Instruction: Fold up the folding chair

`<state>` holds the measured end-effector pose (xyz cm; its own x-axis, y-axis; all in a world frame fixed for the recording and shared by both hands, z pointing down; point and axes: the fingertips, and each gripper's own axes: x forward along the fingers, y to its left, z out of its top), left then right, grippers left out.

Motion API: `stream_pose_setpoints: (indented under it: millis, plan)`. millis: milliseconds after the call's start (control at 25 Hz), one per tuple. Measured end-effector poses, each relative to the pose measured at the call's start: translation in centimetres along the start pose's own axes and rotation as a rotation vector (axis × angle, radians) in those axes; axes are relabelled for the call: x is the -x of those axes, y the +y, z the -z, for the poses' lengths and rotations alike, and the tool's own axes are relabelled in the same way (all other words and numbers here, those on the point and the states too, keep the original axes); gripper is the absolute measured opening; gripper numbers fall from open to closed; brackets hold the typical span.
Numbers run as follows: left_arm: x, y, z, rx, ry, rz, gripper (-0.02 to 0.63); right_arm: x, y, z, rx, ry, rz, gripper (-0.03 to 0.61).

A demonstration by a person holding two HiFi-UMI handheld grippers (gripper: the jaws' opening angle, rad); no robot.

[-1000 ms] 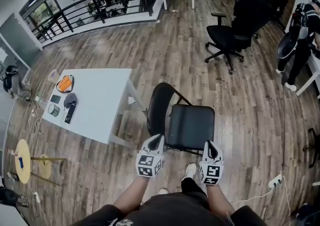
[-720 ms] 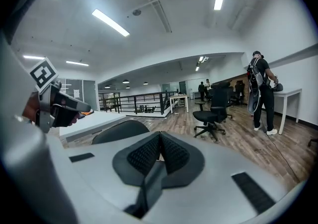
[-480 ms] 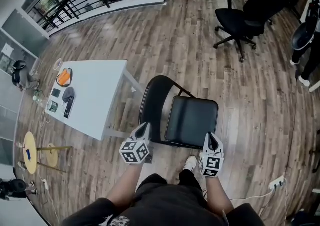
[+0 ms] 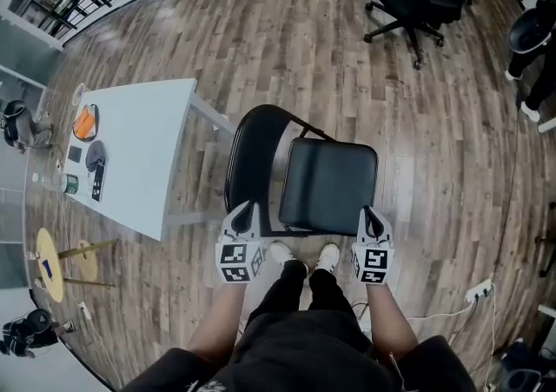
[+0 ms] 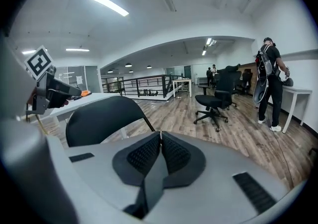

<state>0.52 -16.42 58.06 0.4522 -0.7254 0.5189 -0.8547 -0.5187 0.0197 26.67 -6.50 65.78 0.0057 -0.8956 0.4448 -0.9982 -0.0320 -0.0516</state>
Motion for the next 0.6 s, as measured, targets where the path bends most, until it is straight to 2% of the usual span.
stream_pose_setpoints:
  millis: [80, 160, 240, 360, 440, 520, 600]
  plan:
    - [-0.7, 1.0, 0.6, -0.014, 0.025, -0.023, 0.006, -1.4, 0.1, 2.0, -0.012, 0.053, -0.010, 0.015]
    - [-1.4, 2.5, 1.2, -0.038, 0.066, -0.053, 0.059, -3.0, -0.1, 4.0, -0.025, 0.111, -0.016, 0.030]
    - [-1.9, 4.2, 1.4, -0.061, 0.103, -0.093, 0.114, -4.4, -0.6, 6.1, -0.045, 0.169, -0.017, 0.120]
    - [-2.4, 6.5, 1.6, -0.081, 0.147, -0.155, 0.197, -5.5, -2.2, 9.4, -0.112, 0.242, -0.007, 0.185]
    - [-3.0, 7.9, 2.4, -0.058, 0.203, -0.170, 0.262, -6.0, -3.3, 11.8, -0.164, 0.294, -0.007, 0.222]
    - [-3.5, 9.2, 3.5, -0.024, 0.265, -0.174, 0.291, -6.5, -4.0, 14.4, -0.216, 0.351, -0.015, 0.256]
    - [-4.2, 10.3, 4.2, 0.006, 0.302, -0.172, 0.295, -7.3, -4.7, 17.3, -0.289, 0.409, -0.033, 0.283]
